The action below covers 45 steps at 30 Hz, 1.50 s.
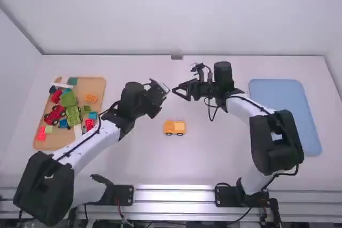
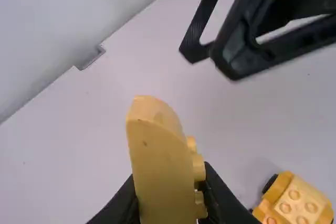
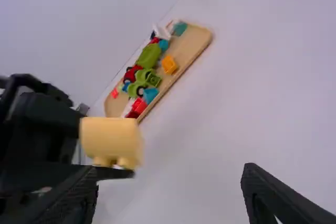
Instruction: Assemble lego blocks to make yellow taxi
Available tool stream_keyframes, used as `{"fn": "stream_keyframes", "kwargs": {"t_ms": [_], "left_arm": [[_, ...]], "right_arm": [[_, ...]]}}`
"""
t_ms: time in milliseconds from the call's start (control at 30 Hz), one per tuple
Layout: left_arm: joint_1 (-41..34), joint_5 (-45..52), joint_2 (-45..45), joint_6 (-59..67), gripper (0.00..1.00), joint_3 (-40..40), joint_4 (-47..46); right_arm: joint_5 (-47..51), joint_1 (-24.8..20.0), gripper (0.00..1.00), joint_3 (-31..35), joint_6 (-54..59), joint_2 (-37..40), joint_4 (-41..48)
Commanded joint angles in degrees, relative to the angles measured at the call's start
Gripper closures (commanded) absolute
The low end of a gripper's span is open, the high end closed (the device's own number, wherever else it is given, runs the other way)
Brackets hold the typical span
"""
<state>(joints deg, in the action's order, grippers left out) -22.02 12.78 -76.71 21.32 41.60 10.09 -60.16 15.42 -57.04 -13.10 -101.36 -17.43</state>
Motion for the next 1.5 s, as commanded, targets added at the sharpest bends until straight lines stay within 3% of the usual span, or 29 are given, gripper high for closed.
{"fn": "stream_keyframes", "kwargs": {"t_ms": [0,233,767,900,1233,1467], "left_arm": [[0.07,1.33,-2.08,1.09,0.98,-0.66,0.74],[0.02,1.27,-6.29,1.22,0.98,-0.66,4.07],[-0.66,5.75,-7.85,-0.26,0.98,-0.66,8.74],[-0.17,5.66,-7.85,-3.89,0.98,-0.66,10.01],[-0.15,2.82,-7.85,-10.03,0.98,-0.66,14.80],[-0.15,2.62,-7.85,-14.45,0.98,-0.66,20.61]], "right_arm": [[-1.51,1.31,0.28,-1.18,0.07,-0.59,-0.20],[-0.94,1.92,0.37,-1.18,0.07,-0.59,0.13],[9.25,5.49,0.38,-1.16,0.07,-0.59,1.09],[11.56,5.53,0.44,-1.16,0.07,-0.59,0.48],[8.59,5.20,0.46,-1.07,-0.55,-0.59,-10.88],[8.57,5.20,0.46,-1.07,-0.61,-0.59,-12.63]]}}
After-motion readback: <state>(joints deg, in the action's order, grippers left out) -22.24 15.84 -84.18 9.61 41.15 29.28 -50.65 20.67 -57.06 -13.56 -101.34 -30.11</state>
